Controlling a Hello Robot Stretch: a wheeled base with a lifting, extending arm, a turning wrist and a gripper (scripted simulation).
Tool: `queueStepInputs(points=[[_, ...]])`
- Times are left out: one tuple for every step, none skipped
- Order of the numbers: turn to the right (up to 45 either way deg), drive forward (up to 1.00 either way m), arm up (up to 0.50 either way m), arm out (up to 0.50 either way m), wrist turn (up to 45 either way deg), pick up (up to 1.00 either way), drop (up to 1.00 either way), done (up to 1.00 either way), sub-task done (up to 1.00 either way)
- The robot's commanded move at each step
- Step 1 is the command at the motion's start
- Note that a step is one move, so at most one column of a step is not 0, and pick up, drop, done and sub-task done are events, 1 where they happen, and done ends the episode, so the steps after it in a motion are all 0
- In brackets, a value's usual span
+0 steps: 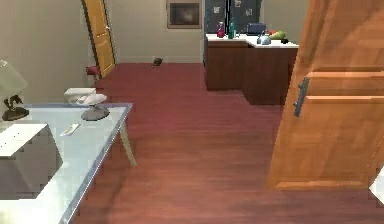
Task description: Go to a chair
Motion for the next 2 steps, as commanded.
queueStepInputs(points=[[0.0, 1.00, 0.00, 0.00, 0.0, 0.00, 0.00, 0.00, 0.00], [0.0, 0.85, 0.00, 0.00, 0.0, 0.00, 0.00, 0.00, 0.00]])
